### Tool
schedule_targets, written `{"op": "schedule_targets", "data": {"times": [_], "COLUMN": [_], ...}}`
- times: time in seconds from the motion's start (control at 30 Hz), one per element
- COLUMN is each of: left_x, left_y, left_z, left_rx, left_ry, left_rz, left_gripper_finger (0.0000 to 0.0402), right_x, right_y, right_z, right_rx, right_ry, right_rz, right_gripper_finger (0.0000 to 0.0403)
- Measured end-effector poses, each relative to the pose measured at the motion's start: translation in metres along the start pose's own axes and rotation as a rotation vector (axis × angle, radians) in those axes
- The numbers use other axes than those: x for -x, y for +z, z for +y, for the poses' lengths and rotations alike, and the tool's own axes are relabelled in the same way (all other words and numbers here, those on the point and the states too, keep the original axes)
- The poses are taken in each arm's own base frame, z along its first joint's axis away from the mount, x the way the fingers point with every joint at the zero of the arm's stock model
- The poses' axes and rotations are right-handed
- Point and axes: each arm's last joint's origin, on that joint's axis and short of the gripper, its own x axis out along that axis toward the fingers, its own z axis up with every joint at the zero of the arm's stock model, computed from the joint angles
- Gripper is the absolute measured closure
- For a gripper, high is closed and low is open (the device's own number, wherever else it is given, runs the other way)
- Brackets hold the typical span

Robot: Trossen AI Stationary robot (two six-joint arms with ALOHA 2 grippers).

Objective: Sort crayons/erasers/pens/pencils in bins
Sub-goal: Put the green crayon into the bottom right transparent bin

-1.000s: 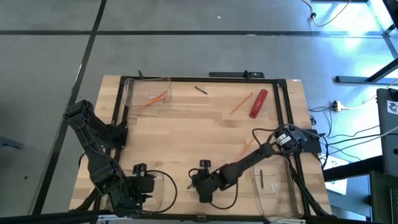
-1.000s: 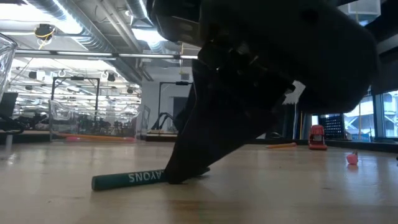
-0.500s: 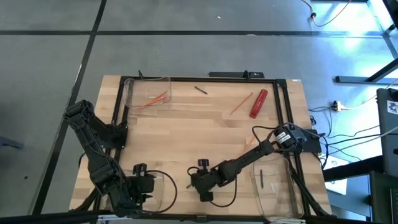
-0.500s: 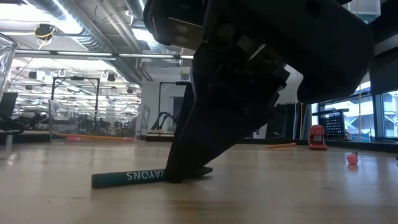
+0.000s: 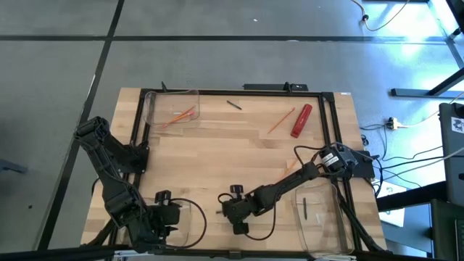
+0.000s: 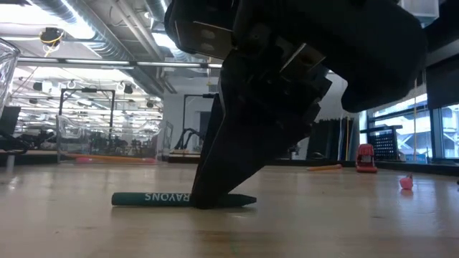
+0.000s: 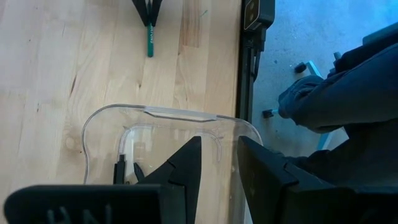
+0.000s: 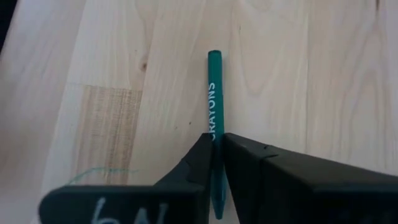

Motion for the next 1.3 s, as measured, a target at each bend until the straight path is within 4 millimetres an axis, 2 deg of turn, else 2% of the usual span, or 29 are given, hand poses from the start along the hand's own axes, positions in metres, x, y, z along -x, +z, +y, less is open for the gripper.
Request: {"op": "schedule_targets", "data": {"times": [0.3,0.6,0.9,1.17,1.3], "left_x": [0.0,0.0,0.0,0.0,0.0], "left_y": [0.0,0.0,0.0,0.0,0.0], "left_z": [0.0,0.0,0.0,0.0,0.0], "left_rx": [0.0,0.0,0.0,0.0,0.0], "left_ry": [0.0,0.001,0.0,0.0,0.0], "left_rz": [0.0,0.0,0.0,0.0,0.0], "left_gripper_finger": [0.0305,0.0305,0.0305,0.0305,0.0305], "right_x": [-0.001,0.0,0.0,0.014,0.027], "right_y": [0.002,0.001,0.002,0.008,0.013], "right_z": [-0.002,-0.002,-0.002,-0.003,-0.002], "right_rx": [-0.008,-0.01,-0.017,-0.042,-0.043], "right_ry": [-0.001,-0.004,0.016,0.037,0.053], "right_rz": [-0.018,-0.005,-0.009,-0.024,-0.041], "right_gripper_finger": [0.0353,0.0381,0.0371,0.0368,0.0366]}}
